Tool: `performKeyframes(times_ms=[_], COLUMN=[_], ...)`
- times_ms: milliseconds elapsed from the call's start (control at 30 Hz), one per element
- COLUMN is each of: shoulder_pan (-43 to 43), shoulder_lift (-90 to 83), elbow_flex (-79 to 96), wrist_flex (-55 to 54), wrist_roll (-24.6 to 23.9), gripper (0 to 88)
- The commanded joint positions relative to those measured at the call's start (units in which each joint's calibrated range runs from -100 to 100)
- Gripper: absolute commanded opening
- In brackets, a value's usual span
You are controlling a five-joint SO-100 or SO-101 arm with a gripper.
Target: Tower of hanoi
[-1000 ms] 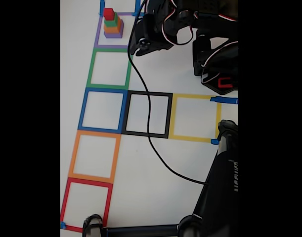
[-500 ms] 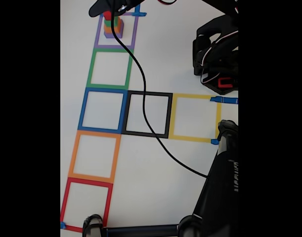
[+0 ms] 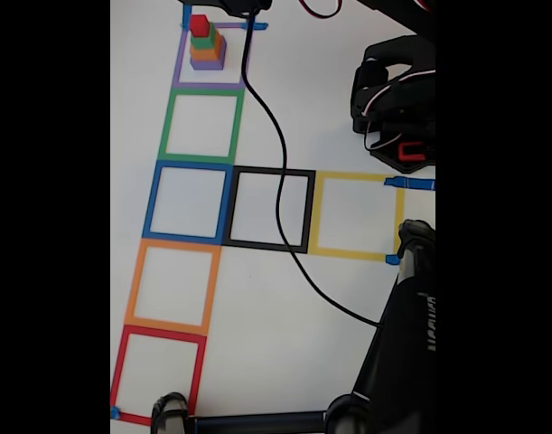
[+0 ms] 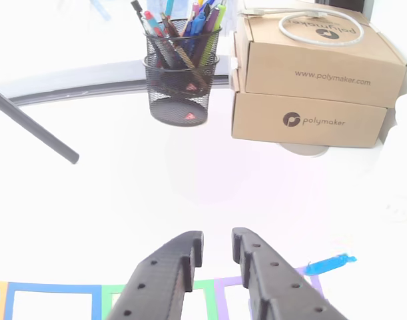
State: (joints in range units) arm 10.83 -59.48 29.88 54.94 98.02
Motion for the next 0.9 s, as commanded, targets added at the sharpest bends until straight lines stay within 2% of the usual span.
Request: performKeyframes(times_ms=[0,300,400,433,467,600,767,867], shoulder_pan=[1.7,9.9,12.0,12.8,13.6,15.7,18.9,20.0], shoulder_lift=[-4.8,-9.0,-9.4,-9.4,-9.2,-8.4,-4.8,-2.4], elbow_flex=[5.6,19.8,24.5,25.7,27.4,34.0,45.7,47.6], wrist_flex=[-4.1,-11.3,-15.7,-17.0,-19.2,-28.3,-47.3,-51.1], wrist_roll=[2.0,2.0,2.0,2.0,2.0,2.0,2.0,2.0], gripper=[0.0,1.8,10.8,20.7,35.1,34.3,36.1,35.8])
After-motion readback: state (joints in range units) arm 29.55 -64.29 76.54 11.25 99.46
